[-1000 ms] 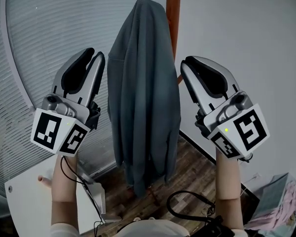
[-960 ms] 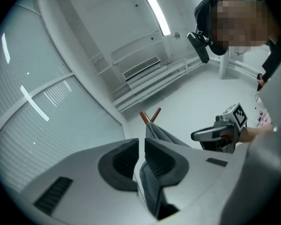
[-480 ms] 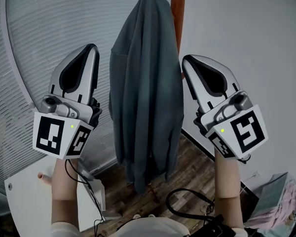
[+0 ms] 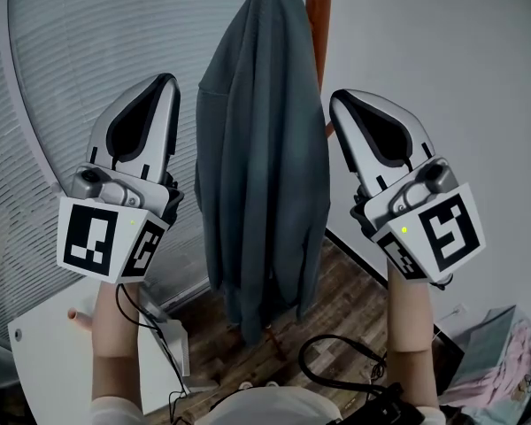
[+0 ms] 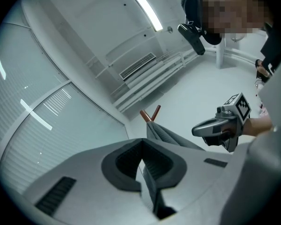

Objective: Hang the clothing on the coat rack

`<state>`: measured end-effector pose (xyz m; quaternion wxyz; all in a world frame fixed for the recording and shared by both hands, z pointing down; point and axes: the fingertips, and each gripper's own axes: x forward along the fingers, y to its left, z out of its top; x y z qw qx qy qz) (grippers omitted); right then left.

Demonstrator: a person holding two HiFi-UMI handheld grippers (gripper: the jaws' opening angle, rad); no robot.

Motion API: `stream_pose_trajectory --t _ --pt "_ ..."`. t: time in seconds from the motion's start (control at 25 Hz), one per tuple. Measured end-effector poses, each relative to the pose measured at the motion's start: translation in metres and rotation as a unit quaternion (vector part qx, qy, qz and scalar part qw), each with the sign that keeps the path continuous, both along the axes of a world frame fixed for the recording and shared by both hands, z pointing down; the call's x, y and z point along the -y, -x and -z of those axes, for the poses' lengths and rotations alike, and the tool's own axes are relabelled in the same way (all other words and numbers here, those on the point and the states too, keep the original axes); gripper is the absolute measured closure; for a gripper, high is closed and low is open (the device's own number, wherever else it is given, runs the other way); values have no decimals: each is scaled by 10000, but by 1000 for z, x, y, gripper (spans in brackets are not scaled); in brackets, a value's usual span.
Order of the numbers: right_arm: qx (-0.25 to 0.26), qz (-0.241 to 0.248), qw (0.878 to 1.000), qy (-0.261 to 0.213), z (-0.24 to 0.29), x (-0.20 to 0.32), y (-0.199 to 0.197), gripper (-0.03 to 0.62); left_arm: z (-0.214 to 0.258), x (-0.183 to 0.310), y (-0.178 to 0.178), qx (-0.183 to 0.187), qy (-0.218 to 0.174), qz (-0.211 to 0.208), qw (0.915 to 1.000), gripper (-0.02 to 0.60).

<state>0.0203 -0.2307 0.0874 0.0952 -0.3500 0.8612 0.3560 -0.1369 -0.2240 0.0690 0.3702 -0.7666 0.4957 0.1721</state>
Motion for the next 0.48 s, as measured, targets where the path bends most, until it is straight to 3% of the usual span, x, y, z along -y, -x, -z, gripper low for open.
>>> stream_pose_trajectory --t 0.48 --pt "-131 5 9999 -52 -2 -2 4 576 -4 3 1 95 63 109 9999 571"
